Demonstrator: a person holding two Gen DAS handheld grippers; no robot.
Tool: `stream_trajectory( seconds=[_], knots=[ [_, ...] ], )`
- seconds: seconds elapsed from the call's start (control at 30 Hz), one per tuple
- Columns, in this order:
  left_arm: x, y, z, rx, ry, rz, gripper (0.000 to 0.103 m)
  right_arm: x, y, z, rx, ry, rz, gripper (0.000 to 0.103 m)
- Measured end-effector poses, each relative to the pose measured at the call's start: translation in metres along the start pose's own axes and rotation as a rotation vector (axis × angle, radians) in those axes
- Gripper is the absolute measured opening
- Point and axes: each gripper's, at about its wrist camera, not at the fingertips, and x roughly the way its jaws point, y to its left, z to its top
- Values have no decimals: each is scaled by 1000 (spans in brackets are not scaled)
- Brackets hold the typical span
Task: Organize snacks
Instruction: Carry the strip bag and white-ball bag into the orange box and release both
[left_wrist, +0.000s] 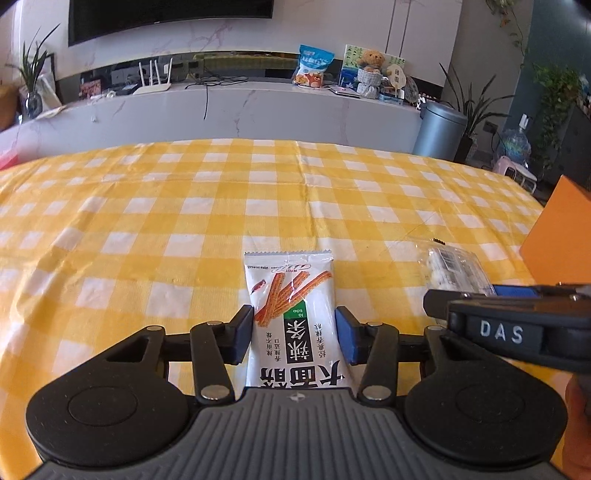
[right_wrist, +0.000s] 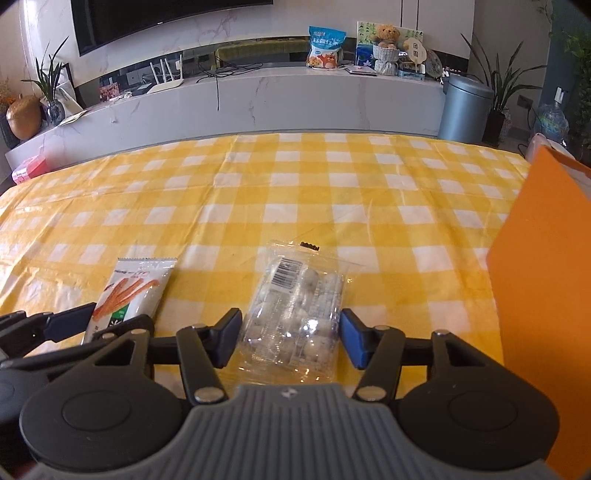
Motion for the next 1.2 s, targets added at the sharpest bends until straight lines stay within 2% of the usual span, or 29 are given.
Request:
stream_trajectory(
  seconds=[0.2,0.43,0.77,0.93,1.1,1.2],
  knots=[
    [-31,2,-6,-71,-10,-26,54,-41,-4,-22,-19,-35,7,56],
    [-74,-13,-5,-101,-47,-75,54,-89,-20,-39,-25,-62,51,56],
    [-126,-57,10,-52,-122,-164,54,-176,-44,-47,-53,-208,114,56],
    [-142,-91,20,13,-137,-232,54,-213,-78,-46,-24,-251,116,56],
    [-142,-131,30,89,-116,-320,54,-234,-127,-47,35,-251,52,56],
    [-136,-152,37,101,-89,-392,54,-242,-158,-47,75,-239,7,56]
  ],
)
